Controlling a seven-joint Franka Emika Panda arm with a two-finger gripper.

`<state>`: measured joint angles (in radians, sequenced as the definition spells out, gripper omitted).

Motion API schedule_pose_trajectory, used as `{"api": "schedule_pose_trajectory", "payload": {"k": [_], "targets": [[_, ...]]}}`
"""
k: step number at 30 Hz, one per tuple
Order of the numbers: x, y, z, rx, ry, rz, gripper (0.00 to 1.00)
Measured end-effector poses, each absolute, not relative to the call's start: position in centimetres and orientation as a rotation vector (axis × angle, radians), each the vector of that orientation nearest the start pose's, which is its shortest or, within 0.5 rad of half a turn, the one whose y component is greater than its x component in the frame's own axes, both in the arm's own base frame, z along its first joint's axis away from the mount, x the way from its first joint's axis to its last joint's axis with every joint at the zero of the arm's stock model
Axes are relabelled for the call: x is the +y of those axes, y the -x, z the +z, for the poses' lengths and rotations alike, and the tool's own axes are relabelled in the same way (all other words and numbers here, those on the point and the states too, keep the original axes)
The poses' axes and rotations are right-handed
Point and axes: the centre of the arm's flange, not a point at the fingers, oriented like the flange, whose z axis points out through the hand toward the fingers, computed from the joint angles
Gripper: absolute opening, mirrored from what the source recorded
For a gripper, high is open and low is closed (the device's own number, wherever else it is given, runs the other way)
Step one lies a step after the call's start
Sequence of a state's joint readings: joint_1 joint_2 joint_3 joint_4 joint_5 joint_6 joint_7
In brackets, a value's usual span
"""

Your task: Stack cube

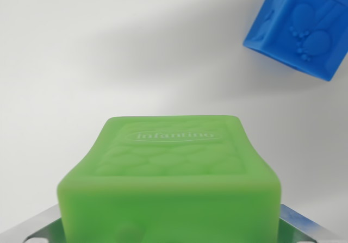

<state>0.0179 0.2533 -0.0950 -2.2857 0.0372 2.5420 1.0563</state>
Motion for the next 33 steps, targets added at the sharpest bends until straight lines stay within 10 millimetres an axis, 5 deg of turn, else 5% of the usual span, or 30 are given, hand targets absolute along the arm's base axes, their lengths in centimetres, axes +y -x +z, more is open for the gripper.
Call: {"api": "schedule_pose_trajectory", "payload": {"k": [33], "targets": [[-10.3, -55.2, 24.3, 2.001, 2.423, -0.008, 0.00]]}}
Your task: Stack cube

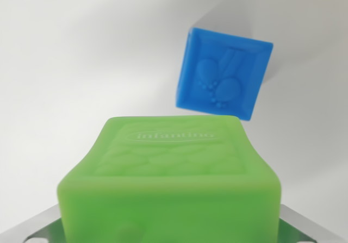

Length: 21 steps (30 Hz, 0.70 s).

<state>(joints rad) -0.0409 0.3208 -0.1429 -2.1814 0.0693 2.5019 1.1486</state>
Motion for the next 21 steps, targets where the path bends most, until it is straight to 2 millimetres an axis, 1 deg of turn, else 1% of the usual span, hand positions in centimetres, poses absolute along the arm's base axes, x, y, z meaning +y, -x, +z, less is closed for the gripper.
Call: {"api": "schedule_pose_trajectory", "payload": {"k": [21], "targets": [[-14.0, -56.5, 24.3, 2.159, 2.285, -0.008, 0.00]]}}
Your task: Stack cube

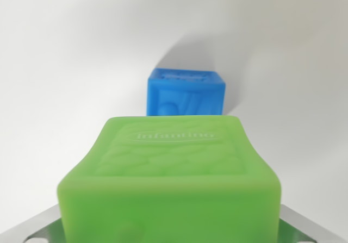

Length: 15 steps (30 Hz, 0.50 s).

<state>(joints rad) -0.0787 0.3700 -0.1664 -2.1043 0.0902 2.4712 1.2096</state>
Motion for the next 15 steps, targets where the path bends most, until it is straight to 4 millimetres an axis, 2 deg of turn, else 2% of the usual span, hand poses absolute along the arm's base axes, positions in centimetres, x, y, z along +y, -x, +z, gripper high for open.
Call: {"api": "schedule_pose_trajectory", "payload": {"k": [7, 15], "targets": [[-14.7, -56.6, 23.6, 2.187, 2.260, -0.004, 0.00], [-14.6, -56.6, 20.7, 2.194, 2.260, 0.005, 0.00]]}}
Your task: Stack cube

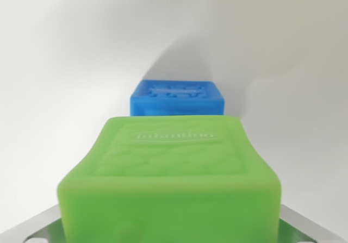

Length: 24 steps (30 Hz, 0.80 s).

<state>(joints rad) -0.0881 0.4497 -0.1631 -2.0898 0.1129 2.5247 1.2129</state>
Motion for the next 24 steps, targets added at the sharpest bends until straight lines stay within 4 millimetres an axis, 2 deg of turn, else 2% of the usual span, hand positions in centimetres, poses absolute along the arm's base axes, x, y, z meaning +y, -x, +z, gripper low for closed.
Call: {"api": "schedule_pose_trajectory", "payload": {"k": [12, 24], "targets": [[-14.6, -56.6, 18.1, 2.194, 2.259, 0.004, 0.00], [-14.6, -56.6, 17.0, 2.193, 2.259, 0.002, 0.00]]}}
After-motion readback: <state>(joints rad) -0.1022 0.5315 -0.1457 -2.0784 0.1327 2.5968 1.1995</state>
